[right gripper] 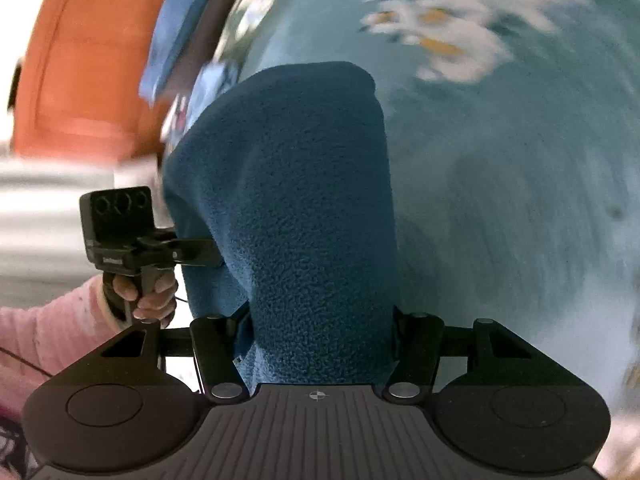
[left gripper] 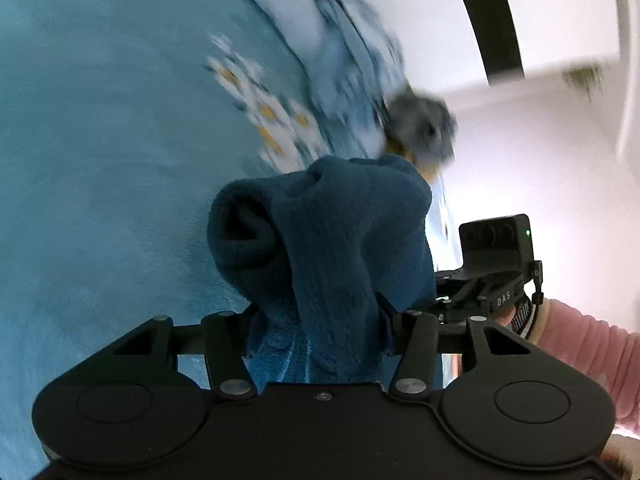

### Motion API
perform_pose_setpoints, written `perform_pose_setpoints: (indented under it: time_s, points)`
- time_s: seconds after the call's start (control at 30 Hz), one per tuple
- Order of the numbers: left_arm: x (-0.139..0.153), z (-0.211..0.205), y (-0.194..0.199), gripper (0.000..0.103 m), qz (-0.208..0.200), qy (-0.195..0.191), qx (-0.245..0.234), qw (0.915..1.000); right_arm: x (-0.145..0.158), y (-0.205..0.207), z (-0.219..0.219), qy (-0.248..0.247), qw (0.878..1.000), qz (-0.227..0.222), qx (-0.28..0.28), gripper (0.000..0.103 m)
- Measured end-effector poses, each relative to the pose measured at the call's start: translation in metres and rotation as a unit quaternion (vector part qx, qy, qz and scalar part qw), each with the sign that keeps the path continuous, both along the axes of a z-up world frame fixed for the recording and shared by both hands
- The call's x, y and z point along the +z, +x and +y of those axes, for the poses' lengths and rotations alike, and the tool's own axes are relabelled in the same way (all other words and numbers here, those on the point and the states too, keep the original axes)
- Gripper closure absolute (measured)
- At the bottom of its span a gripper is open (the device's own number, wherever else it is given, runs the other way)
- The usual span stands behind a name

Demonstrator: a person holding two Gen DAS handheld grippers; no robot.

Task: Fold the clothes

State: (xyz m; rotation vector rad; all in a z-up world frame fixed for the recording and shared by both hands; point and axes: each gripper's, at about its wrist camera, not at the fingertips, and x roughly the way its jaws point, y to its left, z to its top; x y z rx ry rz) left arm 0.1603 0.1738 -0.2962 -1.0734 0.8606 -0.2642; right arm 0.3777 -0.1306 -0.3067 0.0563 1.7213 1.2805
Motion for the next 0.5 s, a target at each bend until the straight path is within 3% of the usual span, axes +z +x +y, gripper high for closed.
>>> perform_pose_setpoints:
  time_s: [0.13,0.27,0.4,0.5]
  points:
    - [0.006,0.002,-0.035,0.053,0.006,-0.017,0.105,0.9943,0.009,0.015,0.067,-0.021,0.991,-0.002,0.131,0.045]
    - [0.006,-0.004,-0.070,0.053,0.015,-0.024,0.198,0.9799,0.005,0.011,0.127,-0.035,0.970,0.009,0.240,0.045]
    - [-0.005,-0.010,-0.100,0.053,0.032,-0.029,0.272,0.9613,-0.007,-0.007,0.175,-0.042,0.945,0.007,0.323,0.045]
    - [-0.017,-0.010,-0.112,0.053,0.046,-0.039,0.301,0.9516,-0.020,-0.020,0.197,-0.048,0.932,0.011,0.358,0.043]
